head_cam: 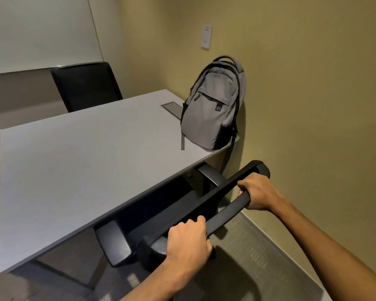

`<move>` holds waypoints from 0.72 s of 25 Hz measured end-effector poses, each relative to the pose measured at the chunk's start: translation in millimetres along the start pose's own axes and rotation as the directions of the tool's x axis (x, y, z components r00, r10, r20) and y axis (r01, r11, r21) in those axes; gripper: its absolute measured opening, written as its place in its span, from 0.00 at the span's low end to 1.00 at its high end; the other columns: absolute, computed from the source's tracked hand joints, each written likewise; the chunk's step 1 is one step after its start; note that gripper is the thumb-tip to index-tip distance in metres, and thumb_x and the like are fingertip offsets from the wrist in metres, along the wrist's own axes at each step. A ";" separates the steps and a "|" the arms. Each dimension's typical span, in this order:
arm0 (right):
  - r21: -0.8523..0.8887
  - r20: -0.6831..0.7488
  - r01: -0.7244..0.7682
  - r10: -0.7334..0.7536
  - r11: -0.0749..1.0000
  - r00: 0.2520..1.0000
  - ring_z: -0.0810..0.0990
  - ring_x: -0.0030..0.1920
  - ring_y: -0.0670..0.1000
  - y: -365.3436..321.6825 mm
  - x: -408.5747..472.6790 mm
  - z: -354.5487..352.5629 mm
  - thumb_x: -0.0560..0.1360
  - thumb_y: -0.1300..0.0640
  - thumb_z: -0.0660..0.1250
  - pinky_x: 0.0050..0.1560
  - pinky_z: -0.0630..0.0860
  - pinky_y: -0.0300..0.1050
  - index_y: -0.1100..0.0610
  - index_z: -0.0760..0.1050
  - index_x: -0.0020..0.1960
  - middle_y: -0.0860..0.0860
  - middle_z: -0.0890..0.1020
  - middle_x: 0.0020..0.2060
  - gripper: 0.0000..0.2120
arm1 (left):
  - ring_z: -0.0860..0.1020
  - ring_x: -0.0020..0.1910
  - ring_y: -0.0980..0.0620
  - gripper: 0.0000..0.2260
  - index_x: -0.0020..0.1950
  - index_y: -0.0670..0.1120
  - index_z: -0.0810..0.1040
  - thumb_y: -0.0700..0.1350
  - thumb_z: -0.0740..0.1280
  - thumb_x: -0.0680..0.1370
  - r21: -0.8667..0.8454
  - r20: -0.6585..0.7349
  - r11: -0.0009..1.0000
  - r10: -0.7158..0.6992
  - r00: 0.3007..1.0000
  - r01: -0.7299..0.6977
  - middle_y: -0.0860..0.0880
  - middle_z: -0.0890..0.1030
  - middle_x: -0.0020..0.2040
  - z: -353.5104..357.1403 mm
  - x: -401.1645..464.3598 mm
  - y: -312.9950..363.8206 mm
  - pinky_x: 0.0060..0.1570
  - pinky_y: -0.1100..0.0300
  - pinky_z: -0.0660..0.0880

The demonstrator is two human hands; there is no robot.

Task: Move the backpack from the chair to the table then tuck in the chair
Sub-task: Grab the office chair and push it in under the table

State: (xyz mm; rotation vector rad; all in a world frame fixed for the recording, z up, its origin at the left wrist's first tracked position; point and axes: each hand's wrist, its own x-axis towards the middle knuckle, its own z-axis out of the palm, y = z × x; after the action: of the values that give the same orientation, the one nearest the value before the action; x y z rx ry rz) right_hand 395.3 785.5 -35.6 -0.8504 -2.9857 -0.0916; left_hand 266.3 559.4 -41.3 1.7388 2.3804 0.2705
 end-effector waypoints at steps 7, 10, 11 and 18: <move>-0.025 0.002 0.095 -0.095 0.995 0.996 0.71 0.29 0.53 23.7 67.1 7.1 0.55 0.54 0.68 0.33 0.62 0.42 0.51 0.67 0.30 0.49 0.74 0.26 0.10 | 0.65 0.29 0.52 0.06 0.41 0.50 0.64 0.47 0.62 0.74 0.027 -0.040 0.991 -0.129 0.991 0.130 0.54 0.66 0.31 -4.6 51.2 -17.8 0.33 0.56 0.64; -0.052 0.025 0.144 -0.143 0.988 0.989 0.75 0.31 0.54 33.8 99.0 10.9 0.55 0.53 0.67 0.34 0.71 0.44 0.53 0.71 0.32 0.50 0.77 0.27 0.08 | 0.61 0.26 0.54 0.08 0.35 0.50 0.64 0.46 0.62 0.71 0.062 -0.042 0.970 -0.234 0.971 0.237 0.54 0.64 0.28 -6.8 76.8 -25.3 0.29 0.56 0.59; -0.048 0.033 0.177 -0.176 0.983 0.984 0.75 0.30 0.54 35.9 107.6 10.7 0.55 0.53 0.66 0.33 0.72 0.45 0.54 0.71 0.31 0.50 0.76 0.26 0.07 | 0.61 0.26 0.54 0.09 0.34 0.51 0.63 0.47 0.63 0.70 0.070 -0.045 0.958 -0.276 0.960 0.279 0.54 0.64 0.28 -7.5 84.4 -28.0 0.29 0.56 0.59; 0.036 -0.064 0.432 -0.429 0.901 0.901 0.67 0.24 0.54 40.2 157.1 13.9 0.57 0.47 0.60 0.29 0.64 0.44 0.54 0.68 0.28 0.46 0.62 0.21 0.11 | 0.69 0.29 0.52 0.13 0.34 0.52 0.70 0.60 0.61 0.62 0.103 -0.078 0.837 -0.532 0.843 0.538 0.54 0.71 0.29 -14.2 127.4 -54.9 0.30 0.58 0.63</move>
State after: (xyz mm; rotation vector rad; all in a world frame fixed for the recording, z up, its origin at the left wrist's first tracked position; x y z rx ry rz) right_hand 282.8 903.0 -39.7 -0.1632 -3.0490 -0.0503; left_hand 174.1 663.8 -46.3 1.0307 2.8428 0.0819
